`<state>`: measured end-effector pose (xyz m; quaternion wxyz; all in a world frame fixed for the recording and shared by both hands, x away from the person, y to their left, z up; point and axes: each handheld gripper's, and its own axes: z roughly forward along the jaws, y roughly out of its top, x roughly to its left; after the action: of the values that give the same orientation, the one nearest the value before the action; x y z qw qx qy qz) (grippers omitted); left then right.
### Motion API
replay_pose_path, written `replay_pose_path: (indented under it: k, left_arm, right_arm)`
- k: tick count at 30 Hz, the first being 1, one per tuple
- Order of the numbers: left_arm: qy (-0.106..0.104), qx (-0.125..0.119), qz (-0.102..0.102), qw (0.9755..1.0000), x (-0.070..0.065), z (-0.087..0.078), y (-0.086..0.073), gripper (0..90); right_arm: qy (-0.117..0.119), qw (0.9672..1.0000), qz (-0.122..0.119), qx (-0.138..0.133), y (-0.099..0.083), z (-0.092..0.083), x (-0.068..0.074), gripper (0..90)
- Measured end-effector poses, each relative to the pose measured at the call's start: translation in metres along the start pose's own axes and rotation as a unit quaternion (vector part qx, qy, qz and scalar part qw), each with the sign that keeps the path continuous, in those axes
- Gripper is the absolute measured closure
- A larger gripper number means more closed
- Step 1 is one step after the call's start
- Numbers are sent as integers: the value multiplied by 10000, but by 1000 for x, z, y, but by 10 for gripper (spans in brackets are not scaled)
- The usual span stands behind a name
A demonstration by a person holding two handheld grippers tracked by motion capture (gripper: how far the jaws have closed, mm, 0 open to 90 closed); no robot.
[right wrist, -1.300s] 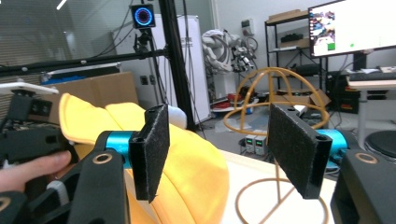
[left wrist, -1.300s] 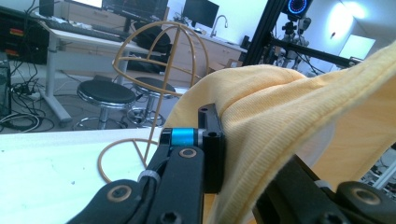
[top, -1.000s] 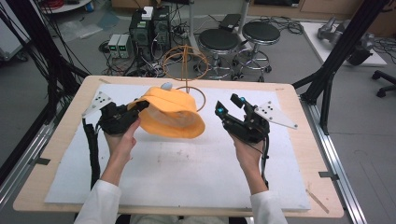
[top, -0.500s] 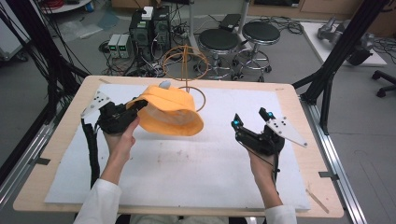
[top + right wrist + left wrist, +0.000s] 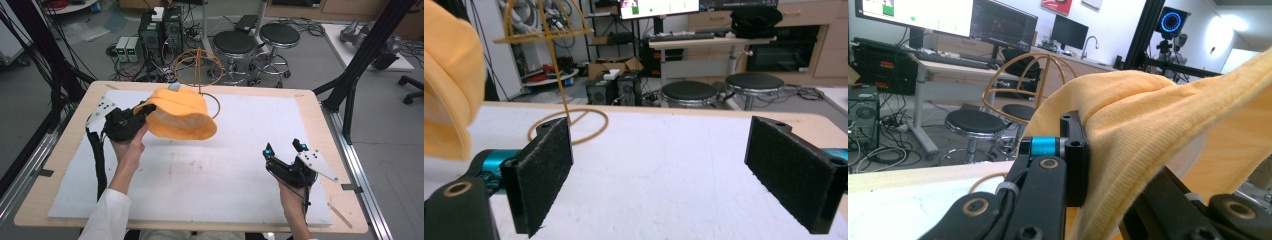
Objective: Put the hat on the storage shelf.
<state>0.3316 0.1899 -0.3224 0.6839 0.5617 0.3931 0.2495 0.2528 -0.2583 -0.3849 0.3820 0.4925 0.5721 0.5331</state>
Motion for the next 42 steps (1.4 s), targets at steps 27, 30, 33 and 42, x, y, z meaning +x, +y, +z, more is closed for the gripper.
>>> replay_pose_path:
  k: [27,30,33,42]
  left_arm:
    - [657,-419,883,9930,4,6,36,872]
    - [775,-425,1088,9901,3,9,41,872]
    - [907,-435,1249,9871,6,12,48,872]
    - [1252,-670,1770,9739,13,24,67,872]
  right_arm:
    - [-119,9997,-51,185,-20,-2,-8,111]
    - [-98,9998,-61,170,-20,0,-8,111]
    - [-81,9998,-73,148,-19,2,-8,111]
    - [-89,9998,-67,181,-20,8,-9,111]
